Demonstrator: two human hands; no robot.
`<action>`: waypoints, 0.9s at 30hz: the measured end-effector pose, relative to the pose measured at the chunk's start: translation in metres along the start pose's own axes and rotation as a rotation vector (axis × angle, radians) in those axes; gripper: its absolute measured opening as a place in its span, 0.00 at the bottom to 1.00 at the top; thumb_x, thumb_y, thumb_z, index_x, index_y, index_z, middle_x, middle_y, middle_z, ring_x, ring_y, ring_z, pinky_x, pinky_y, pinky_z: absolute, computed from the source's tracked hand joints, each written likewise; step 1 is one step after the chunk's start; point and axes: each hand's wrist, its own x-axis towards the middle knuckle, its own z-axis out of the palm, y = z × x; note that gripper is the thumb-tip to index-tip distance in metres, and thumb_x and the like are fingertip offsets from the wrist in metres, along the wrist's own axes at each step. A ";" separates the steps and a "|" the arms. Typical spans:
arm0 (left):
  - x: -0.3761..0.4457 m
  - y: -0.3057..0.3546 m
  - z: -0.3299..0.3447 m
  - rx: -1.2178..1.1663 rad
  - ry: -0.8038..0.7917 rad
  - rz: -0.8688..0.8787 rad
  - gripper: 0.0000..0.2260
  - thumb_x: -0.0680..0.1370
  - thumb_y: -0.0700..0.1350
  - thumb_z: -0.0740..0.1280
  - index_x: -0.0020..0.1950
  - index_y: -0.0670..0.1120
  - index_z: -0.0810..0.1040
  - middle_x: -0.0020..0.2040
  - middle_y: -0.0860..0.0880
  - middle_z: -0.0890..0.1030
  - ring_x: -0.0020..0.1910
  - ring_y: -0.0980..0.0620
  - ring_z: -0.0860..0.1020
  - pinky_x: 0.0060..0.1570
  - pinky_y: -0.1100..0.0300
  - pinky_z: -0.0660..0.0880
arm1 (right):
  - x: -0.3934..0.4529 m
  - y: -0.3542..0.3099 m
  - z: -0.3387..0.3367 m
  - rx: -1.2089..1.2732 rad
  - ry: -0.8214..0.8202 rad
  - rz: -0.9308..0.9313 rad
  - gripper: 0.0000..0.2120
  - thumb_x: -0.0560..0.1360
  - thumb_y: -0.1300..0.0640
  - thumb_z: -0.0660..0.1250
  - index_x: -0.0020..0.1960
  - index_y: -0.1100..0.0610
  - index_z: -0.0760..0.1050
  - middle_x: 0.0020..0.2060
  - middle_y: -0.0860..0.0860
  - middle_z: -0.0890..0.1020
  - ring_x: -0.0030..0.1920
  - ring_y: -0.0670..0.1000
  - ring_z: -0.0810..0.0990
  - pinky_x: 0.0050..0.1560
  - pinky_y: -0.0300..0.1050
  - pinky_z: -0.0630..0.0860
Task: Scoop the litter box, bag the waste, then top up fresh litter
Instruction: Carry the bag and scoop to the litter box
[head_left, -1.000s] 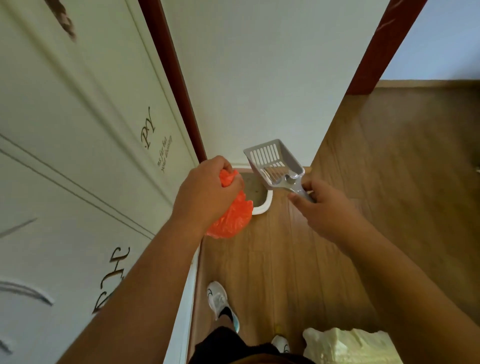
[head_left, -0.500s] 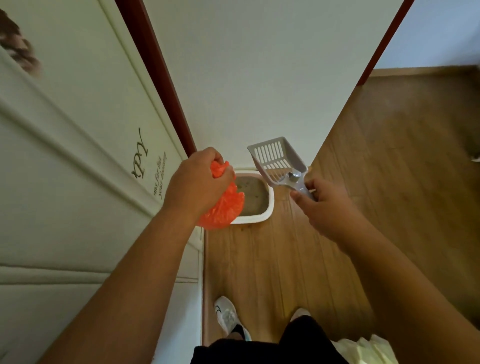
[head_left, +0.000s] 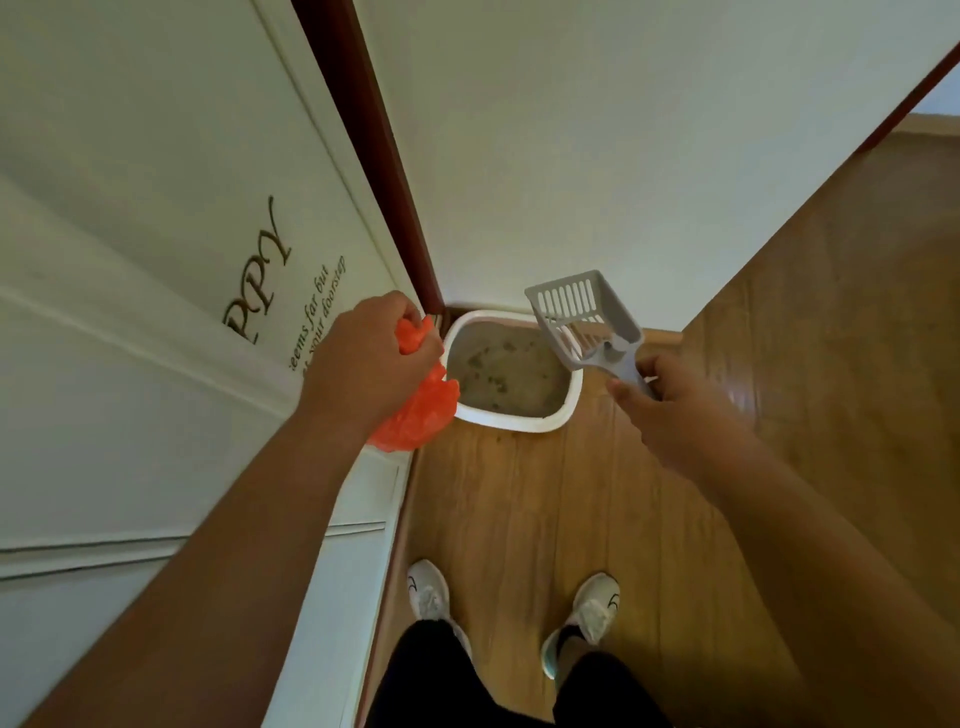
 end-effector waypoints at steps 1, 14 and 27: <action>0.003 -0.003 0.011 0.005 -0.003 -0.009 0.09 0.80 0.59 0.66 0.52 0.55 0.76 0.48 0.55 0.79 0.48 0.53 0.78 0.44 0.54 0.74 | 0.010 0.007 0.001 -0.003 -0.004 0.002 0.11 0.82 0.45 0.64 0.59 0.49 0.75 0.42 0.49 0.81 0.36 0.48 0.79 0.34 0.44 0.77; 0.037 -0.079 0.180 0.021 -0.096 0.038 0.09 0.80 0.58 0.68 0.53 0.54 0.77 0.48 0.57 0.78 0.48 0.53 0.77 0.43 0.60 0.71 | 0.115 0.126 0.096 0.086 -0.039 0.106 0.13 0.82 0.48 0.65 0.65 0.50 0.72 0.45 0.49 0.81 0.39 0.48 0.80 0.35 0.42 0.74; 0.076 -0.150 0.388 -0.074 -0.088 0.089 0.07 0.80 0.57 0.68 0.48 0.55 0.76 0.44 0.59 0.77 0.45 0.56 0.77 0.44 0.56 0.78 | 0.252 0.280 0.204 0.104 0.019 0.156 0.16 0.81 0.46 0.66 0.67 0.49 0.73 0.52 0.46 0.83 0.48 0.46 0.84 0.48 0.52 0.84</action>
